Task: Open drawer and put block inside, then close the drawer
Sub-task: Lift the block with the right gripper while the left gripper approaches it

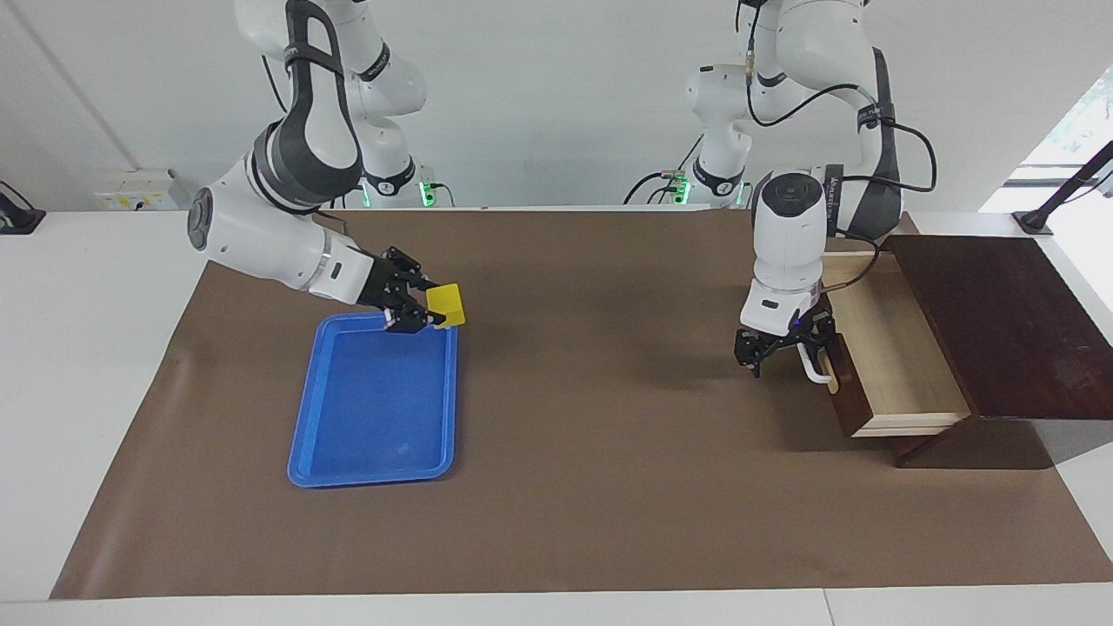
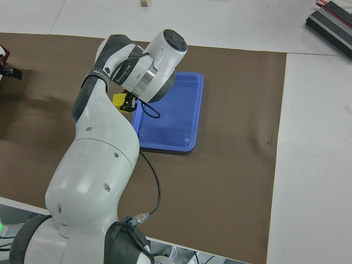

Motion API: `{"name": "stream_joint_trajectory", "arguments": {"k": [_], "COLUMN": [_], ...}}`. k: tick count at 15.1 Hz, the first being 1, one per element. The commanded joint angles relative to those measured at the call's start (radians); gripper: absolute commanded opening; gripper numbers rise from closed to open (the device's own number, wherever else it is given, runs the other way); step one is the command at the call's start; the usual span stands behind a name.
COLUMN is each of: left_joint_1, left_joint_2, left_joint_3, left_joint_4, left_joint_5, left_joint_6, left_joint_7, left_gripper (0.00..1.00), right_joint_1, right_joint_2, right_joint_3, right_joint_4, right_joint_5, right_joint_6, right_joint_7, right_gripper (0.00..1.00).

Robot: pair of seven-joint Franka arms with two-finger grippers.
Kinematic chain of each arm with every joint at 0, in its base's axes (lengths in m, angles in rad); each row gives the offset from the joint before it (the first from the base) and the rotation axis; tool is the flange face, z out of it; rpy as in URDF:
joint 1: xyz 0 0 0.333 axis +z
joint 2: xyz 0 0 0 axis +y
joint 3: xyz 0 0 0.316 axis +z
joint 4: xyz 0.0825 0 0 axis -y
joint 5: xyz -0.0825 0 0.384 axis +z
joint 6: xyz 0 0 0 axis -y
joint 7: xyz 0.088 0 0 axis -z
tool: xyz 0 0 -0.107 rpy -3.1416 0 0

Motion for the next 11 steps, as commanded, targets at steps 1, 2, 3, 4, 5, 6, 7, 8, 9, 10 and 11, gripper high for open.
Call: {"name": "stream_joint_trajectory", "arguments": {"k": [1,2,3,4,5,6,7,8,9,10,11], "left_joint_1": [-0.028,-0.028,-0.028,-0.028,-0.03,-0.031,-0.04,-0.045,-0.046,-0.048,-0.049], "left_joint_2": [0.016,0.019,0.02,0.03,0.034,0.039,0.039,0.037,0.028,0.019,0.001], "left_joint_3": [0.004,0.002,0.001,0.001,0.002,0.004,0.004,0.004,0.004,0.004,0.004], "left_joint_4": [0.027,0.056,0.096,0.137,0.186,0.231,0.259,0.285,0.294,0.294,0.293], "left_joint_5": [-0.036,-0.037,-0.042,-0.077,-0.13,-0.187,-0.229,-0.263,-0.286,-0.324,-0.365], "left_joint_6": [-0.007,-0.035,-0.075,-0.121,-0.168,-0.214,-0.256,-0.306,-0.331,-0.349,-0.374], "left_joint_7": [-0.022,-0.02,-0.02,-0.02,-0.024,-0.025,-0.034,-0.071,-0.13,-0.23,-0.363], "left_gripper": [1.0,1.0,1.0,1.0,1.0,1.0,1.0,1.0,1.0,1.0,1.0], "right_joint_1": [0.086,0.123,0.155,0.182,0.208,0.232,0.255,0.278,0.298,0.317,0.329], "right_joint_2": [0.009,0.011,0.012,0.014,0.014,0.015,0.015,0.017,0.017,0.017,0.017], "right_joint_3": [0.002,0.002,0.002,0.002,0.002,0.002,0.002,0.002,0.002,0.002,0.002], "right_joint_4": [0.067,0.081,0.084,0.084,0.085,0.087,0.086,0.084,0.082,0.081,0.075], "right_joint_5": [-0.019,-0.019,-0.019,-0.019,-0.019,-0.019,-0.021,-0.019,-0.019,-0.019,-0.021], "right_joint_6": [-0.01,-0.001,0.018,0.053,0.079,0.097,0.133,0.165,0.183,0.208,0.237], "right_joint_7": [0.167,0.211,0.25,0.289,0.32,0.337,0.343,0.344,0.346,0.344,0.344], "right_gripper": [0.0,0.0,0.0,0.0,0.0,0.0,0.0,0.0,0.0,0.0,0.0]}}
